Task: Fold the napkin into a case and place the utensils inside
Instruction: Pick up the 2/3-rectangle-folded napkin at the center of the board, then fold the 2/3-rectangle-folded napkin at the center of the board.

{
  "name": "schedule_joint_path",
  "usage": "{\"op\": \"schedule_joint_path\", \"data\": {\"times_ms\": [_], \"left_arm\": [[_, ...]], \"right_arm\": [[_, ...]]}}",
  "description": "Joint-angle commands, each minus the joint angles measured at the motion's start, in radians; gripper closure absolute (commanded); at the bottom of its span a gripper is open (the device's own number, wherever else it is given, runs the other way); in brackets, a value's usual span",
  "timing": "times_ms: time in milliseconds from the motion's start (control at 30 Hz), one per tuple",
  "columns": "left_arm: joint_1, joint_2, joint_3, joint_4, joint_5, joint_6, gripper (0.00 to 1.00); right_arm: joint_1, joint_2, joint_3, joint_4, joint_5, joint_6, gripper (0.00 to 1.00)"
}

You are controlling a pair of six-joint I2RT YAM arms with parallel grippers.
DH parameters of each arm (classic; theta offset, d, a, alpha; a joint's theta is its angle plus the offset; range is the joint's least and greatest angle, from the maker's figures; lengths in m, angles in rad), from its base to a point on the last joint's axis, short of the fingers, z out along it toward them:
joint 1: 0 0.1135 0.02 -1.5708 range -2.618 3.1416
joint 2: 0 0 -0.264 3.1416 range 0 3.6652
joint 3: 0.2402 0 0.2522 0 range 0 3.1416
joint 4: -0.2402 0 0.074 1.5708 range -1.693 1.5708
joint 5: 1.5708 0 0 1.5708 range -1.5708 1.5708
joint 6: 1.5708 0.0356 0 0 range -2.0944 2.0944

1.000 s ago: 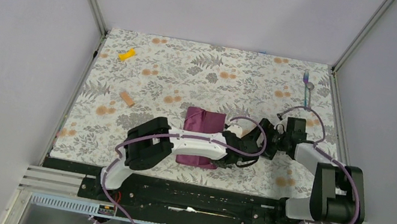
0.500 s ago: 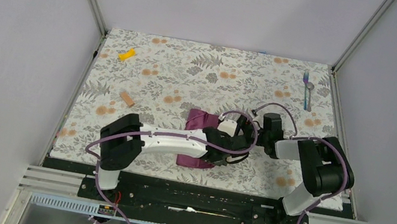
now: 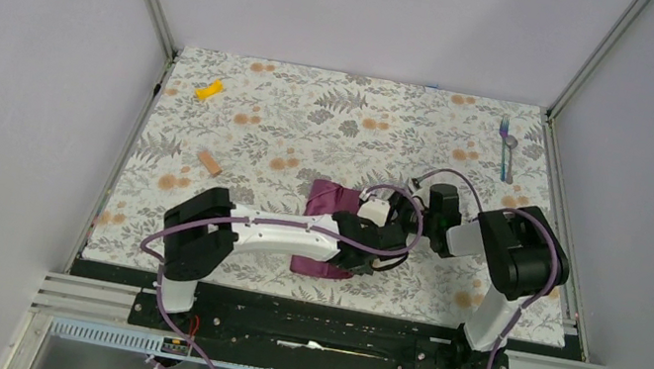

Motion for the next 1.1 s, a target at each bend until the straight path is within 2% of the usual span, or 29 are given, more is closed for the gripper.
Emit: {"op": "schedule_joint_path", "data": {"times_ms": [0, 267, 300, 367, 433, 467, 500, 567, 600, 633, 700, 800, 833, 900, 967, 1067], "left_arm": [[0.004, -0.063, -0.003, 0.036, 0.007, 0.015, 1.00], [0.004, -0.068, -0.029, 0.085, 0.038, 0.025, 1.00], [0.004, -0.067, -0.030, 0.091, 0.041, 0.027, 1.00], [0.004, -0.064, -0.032, 0.104, 0.048, 0.030, 1.00], [0.007, -0.054, -0.031, 0.120, 0.065, 0.037, 1.00], [0.012, -0.053, -0.029, 0.132, 0.088, 0.044, 0.96], [0.020, -0.056, -0.031, 0.150, 0.121, 0.054, 0.88], [0.028, -0.088, -0.053, 0.225, 0.190, 0.081, 0.58], [0.030, -0.120, -0.073, 0.271, 0.219, 0.097, 0.50], [0.037, -0.157, -0.103, 0.314, 0.247, 0.106, 0.44], [0.076, -0.245, -0.188, 0.401, 0.315, 0.123, 0.40], [0.197, -0.403, -0.343, 0.538, 0.404, 0.118, 0.43], [0.256, -0.452, -0.400, 0.584, 0.444, 0.110, 0.47], [0.408, -0.508, -0.494, 0.684, 0.529, 0.094, 0.62], [0.500, -0.513, -0.541, 0.761, 0.572, 0.102, 0.71], [0.568, -0.427, -0.531, 0.841, 0.601, 0.163, 0.81]], "right_arm": [[0.004, 0.044, 0.026, 0.061, 0.029, 0.001, 0.40], [0.004, 0.032, 0.033, 0.089, 0.050, -0.003, 0.71], [0.005, 0.028, 0.035, 0.087, 0.053, -0.006, 0.78], [0.004, 0.022, 0.040, 0.075, 0.059, -0.018, 0.97], [0.005, 0.022, 0.048, 0.053, 0.064, -0.037, 1.00], [0.004, 0.024, 0.050, 0.042, 0.066, -0.050, 1.00], [0.005, 0.025, 0.055, 0.024, 0.071, -0.067, 1.00], [0.005, 0.030, 0.066, -0.017, 0.080, -0.111, 1.00], [0.005, 0.031, 0.067, -0.024, 0.082, -0.120, 1.00], [0.005, 0.032, 0.069, -0.029, 0.085, -0.127, 1.00], [0.005, 0.029, 0.071, -0.044, 0.093, -0.139, 1.00], [0.006, 0.012, 0.084, -0.120, 0.122, -0.183, 1.00], [0.007, -0.001, 0.090, -0.154, 0.137, -0.203, 1.00], [0.012, -0.028, 0.105, -0.223, 0.174, -0.241, 1.00], [0.017, -0.054, 0.121, -0.278, 0.204, -0.268, 1.00], [0.029, -0.082, 0.144, -0.349, 0.250, -0.301, 1.00]]}}
